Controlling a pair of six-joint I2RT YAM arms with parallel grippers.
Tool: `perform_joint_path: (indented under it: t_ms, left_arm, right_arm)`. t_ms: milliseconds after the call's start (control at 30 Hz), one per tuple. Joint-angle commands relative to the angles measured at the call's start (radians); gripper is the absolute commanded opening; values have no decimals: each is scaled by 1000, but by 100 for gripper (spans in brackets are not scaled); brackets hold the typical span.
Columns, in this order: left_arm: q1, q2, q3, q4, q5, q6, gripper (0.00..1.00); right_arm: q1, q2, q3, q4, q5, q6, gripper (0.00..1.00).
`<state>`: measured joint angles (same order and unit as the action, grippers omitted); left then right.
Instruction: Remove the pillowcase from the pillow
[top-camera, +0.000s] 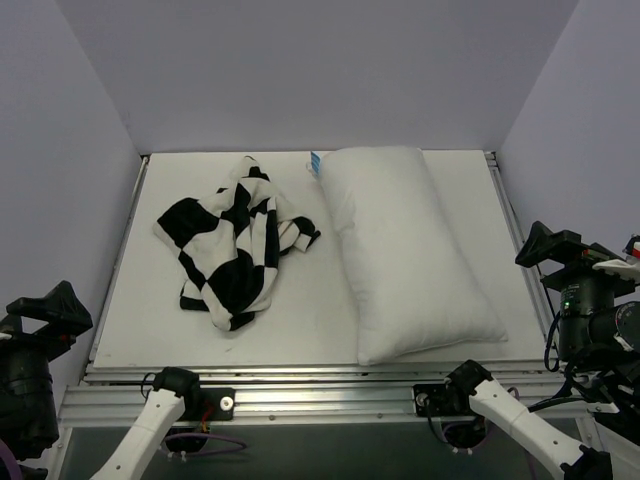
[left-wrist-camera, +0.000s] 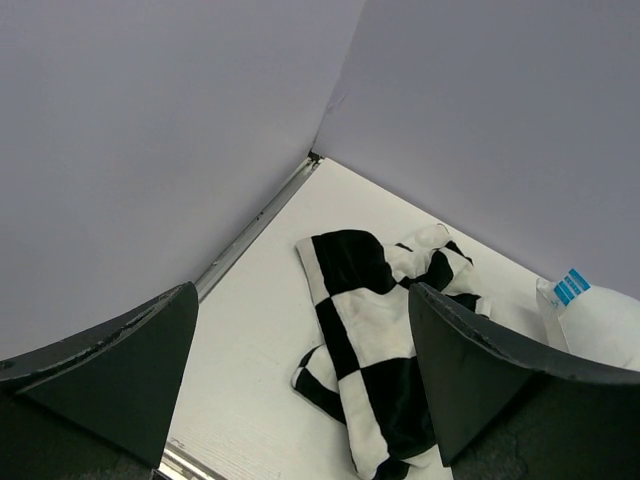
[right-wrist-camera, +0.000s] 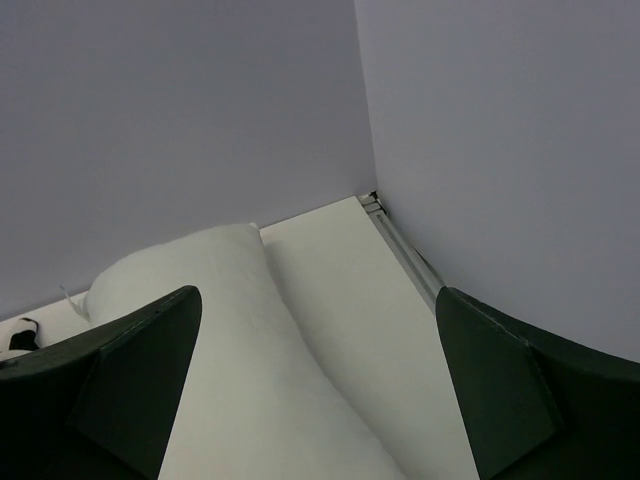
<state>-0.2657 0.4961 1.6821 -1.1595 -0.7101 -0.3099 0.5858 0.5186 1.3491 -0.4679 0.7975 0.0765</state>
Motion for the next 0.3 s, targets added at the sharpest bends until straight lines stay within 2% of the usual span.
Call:
perform_joint_path:
  t_ms: [0,267]
  left_arm:
    - [-4,-16,-13,4,-37,3,94]
    - [-15,-25,-42,46,-54,14,94]
  right_arm:
    - [11,9,-10,35,22,-14,97]
    - [19,14,-15,37,28,-9,98]
